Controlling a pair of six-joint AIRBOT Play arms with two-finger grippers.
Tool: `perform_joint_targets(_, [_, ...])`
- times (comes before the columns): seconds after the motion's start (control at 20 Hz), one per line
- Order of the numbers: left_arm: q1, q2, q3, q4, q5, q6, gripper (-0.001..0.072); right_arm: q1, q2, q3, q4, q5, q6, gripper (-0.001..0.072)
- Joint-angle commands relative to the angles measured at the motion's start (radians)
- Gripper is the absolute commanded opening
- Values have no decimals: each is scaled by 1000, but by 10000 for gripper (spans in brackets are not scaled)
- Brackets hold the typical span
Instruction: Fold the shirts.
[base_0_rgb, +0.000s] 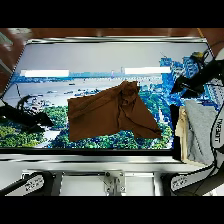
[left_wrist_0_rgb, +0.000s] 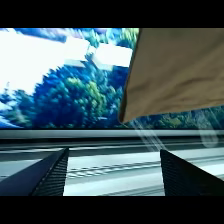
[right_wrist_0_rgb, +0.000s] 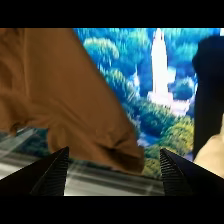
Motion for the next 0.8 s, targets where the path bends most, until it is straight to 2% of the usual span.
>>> perform_joint_targets(0.0, [18,35,-223,-181,124,66,673,-52,20,-146,137,5,6,674])
perform_joint_targets(0.1, [18,30,-288,-240,189,83,673,-27,20,-213,137,-32,-11,673])
perform_joint_targets(0.4, [6,0,-312,-235,267,82,667,22,20,-264,135,-123,-62,673])
perform_joint_targets(0.55, [-76,-57,-313,-252,280,80,660,21,20,-264,132,-127,-63,674])
perform_joint_targets(0.75, [-167,-106,-312,-320,412,71,657,21,20,-264,123,-116,-63,673])
